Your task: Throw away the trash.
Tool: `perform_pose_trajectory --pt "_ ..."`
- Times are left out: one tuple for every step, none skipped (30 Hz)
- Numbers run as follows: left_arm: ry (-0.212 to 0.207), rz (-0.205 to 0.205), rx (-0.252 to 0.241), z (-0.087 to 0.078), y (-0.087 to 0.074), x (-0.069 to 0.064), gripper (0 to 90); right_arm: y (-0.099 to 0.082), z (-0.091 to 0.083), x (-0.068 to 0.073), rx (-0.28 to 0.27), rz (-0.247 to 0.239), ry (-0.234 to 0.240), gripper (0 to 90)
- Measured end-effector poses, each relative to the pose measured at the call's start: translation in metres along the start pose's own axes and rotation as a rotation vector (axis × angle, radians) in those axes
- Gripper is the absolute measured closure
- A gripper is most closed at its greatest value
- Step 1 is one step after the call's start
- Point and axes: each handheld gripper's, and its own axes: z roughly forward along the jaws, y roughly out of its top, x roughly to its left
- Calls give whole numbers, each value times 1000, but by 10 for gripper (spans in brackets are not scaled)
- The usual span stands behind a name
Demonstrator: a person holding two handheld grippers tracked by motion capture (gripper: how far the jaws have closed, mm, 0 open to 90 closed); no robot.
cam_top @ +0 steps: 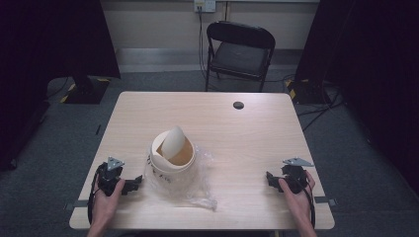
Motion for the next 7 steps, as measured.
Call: perform_pose_trajectory --pt "0 0 0 0 0 0 1 -1 0 0 -9 -3 1 111" --pt "0 1 1 0 0 0 1 -1 0 0 -9 -3 1 111" --pt "0 0 0 0 0 0 1 -1 0 0 -9 -4 1 110" --pt "0 1 1 0 0 0 0 -1 0 0 -9 -4 2 110" --pt "0 0 0 0 0 0 0 -1 0 0 -9 -4 2 110" --pt "0 1 1 0 0 0 0 -1 0 0 -9 -4 2 110" --pt "1 0 2 0 0 0 0 -1 0 0 -9 -4 2 110"
